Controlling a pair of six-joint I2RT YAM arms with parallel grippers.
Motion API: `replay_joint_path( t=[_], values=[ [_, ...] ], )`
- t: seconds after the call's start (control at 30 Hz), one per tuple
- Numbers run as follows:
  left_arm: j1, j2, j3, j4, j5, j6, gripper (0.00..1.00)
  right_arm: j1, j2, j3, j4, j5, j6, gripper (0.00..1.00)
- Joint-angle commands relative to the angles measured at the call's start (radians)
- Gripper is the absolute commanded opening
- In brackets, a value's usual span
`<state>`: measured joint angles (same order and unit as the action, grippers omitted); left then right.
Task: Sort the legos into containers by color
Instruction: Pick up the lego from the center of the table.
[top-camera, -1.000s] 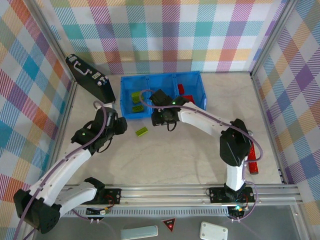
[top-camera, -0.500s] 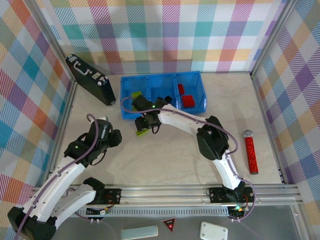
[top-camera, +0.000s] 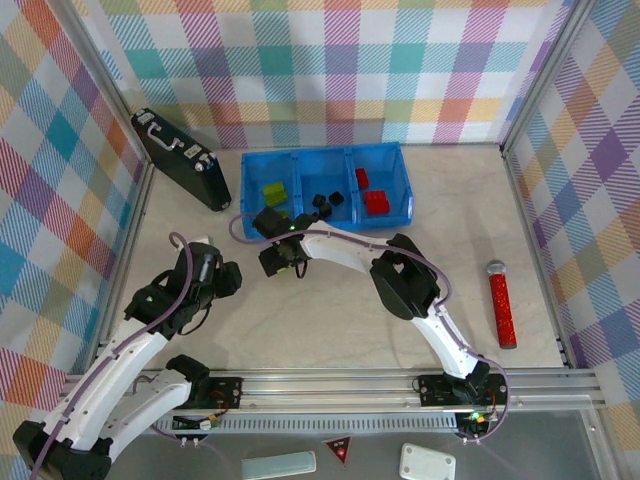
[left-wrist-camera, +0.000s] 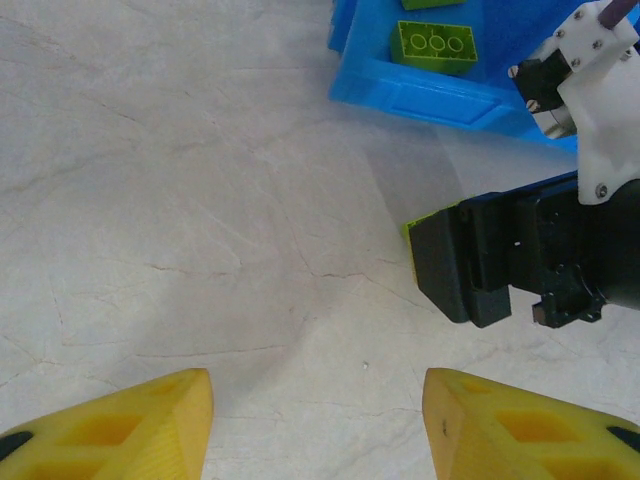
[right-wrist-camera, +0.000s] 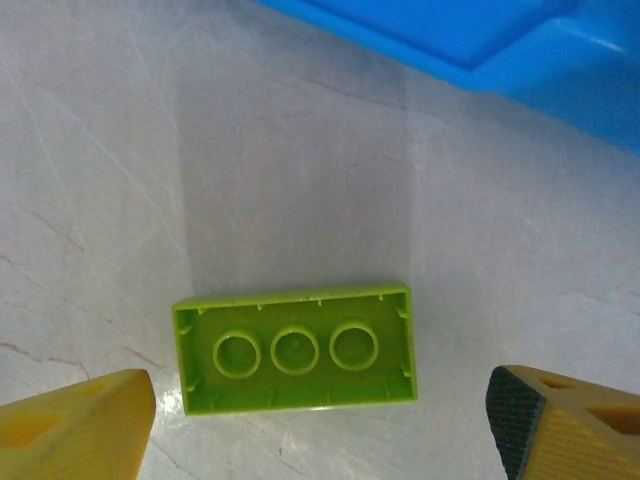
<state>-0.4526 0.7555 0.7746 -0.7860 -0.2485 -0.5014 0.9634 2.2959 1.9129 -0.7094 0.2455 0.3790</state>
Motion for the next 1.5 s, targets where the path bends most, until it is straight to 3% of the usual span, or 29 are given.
replay_joint_path(
  t=[0.0, 0.5, 0.87, 1.47],
  values=[
    [0.009, -0.015, -0.01, -0.015, -0.005, -0.006, 0.57, 0.009, 0.011, -0.003, 0.051, -0.001, -0.013, 0.88],
    [0.01, -0.012, -0.009, -0.014, -0.002, -0.008, 0.56, 0.009, 0.059, -0.004, 0.057, -0.008, -0.003, 0.82],
    [0.009, -0.016, -0.003, -0.013, 0.001, -0.01, 0.56, 0.009, 0.047, 0.015, 0.037, -0.002, -0.003, 0.65],
    [0.009, -0.015, -0.002, -0.006, 0.008, -0.017, 0.56, 0.007, -0.014, 0.097, 0.053, 0.052, 0.068, 0.64]
  ],
)
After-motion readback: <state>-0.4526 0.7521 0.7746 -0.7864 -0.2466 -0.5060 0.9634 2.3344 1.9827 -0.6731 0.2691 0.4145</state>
